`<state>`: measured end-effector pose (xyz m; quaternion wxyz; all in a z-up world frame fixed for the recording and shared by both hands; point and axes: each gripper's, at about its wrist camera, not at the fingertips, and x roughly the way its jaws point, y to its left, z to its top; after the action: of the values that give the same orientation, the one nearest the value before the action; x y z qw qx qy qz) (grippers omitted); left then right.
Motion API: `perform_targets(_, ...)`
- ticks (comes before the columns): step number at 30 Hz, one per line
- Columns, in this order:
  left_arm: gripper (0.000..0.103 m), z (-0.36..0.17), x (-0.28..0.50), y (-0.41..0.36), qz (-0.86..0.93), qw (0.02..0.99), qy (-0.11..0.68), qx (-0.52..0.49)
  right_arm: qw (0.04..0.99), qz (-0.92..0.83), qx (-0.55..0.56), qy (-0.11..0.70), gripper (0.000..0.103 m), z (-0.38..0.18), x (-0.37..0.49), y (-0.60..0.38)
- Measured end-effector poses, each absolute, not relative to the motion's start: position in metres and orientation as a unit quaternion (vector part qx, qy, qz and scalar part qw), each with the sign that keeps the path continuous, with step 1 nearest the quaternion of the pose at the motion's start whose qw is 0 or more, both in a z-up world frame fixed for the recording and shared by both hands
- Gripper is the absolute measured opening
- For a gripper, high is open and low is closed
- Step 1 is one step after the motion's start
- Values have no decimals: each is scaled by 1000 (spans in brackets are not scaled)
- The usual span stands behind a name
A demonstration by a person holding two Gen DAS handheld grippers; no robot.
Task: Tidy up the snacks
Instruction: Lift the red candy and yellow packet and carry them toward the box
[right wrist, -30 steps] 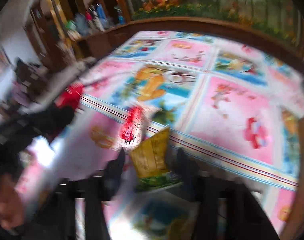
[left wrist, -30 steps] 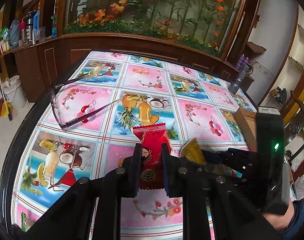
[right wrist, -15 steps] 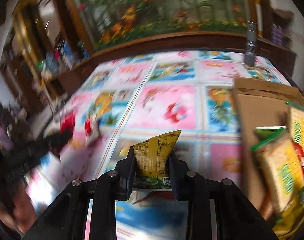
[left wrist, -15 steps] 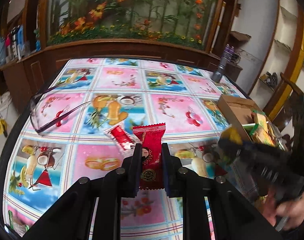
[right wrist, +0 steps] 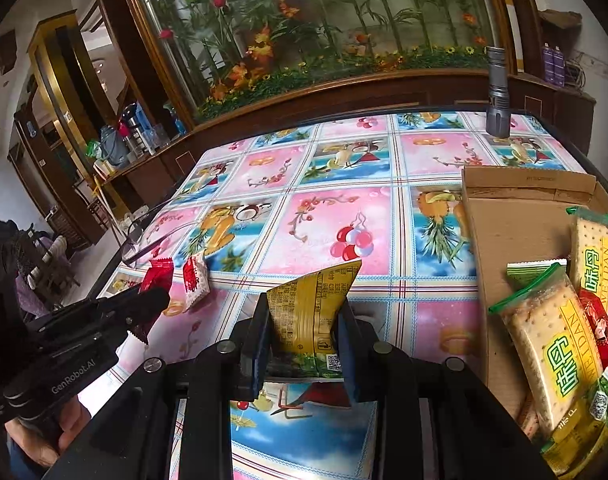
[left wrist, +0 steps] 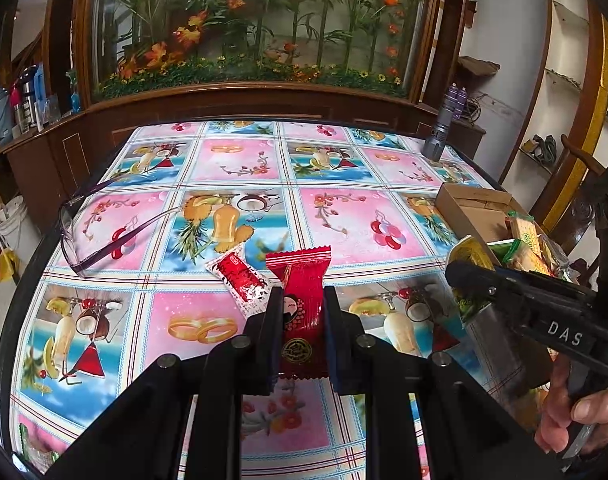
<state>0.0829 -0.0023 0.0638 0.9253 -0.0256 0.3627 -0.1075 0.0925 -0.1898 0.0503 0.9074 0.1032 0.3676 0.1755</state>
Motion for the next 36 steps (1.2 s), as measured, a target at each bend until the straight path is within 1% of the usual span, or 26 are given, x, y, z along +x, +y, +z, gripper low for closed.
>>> perform_targets(14,17,63,84,-4,-108,924,367,-25,906,176,106,371,32,48,93,-190)
perform_targets(36,17,66,80,-8,-104,930,353,-15,907,180,120,362,32,54,92,-195)
